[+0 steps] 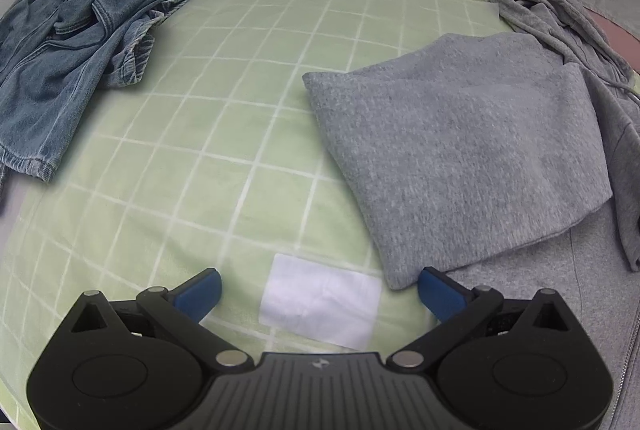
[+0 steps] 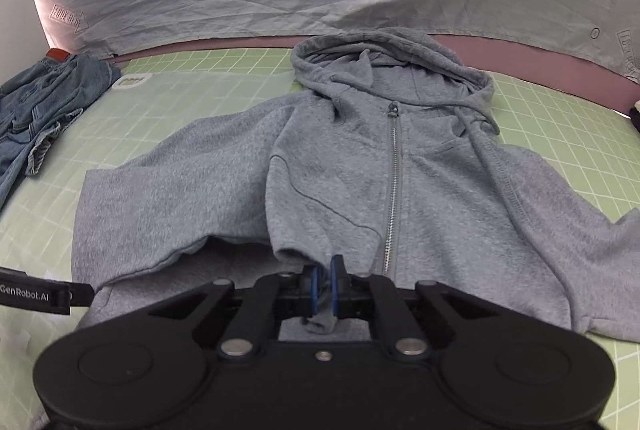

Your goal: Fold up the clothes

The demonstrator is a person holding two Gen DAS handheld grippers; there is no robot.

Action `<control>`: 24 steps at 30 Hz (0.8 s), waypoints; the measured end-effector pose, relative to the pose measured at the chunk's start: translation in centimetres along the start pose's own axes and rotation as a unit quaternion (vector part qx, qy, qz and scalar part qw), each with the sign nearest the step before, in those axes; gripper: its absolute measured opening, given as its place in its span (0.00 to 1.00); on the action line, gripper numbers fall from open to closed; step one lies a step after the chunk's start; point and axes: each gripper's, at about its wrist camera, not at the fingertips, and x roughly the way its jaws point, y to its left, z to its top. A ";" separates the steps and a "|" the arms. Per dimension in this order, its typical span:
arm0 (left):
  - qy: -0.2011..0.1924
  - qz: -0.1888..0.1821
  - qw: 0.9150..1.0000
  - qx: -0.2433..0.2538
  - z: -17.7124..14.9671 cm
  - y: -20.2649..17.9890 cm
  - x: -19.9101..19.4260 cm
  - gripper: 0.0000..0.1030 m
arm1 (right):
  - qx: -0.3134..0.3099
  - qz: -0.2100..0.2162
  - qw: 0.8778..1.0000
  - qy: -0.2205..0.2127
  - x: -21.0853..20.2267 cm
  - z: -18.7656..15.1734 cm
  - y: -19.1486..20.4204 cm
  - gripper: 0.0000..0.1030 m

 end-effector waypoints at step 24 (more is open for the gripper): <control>0.016 0.041 0.999 0.002 2.4 -2.7 -1.0 1.00 | 0.250 0.023 0.963 -0.102 -4.0 2.9 -18.8 0.06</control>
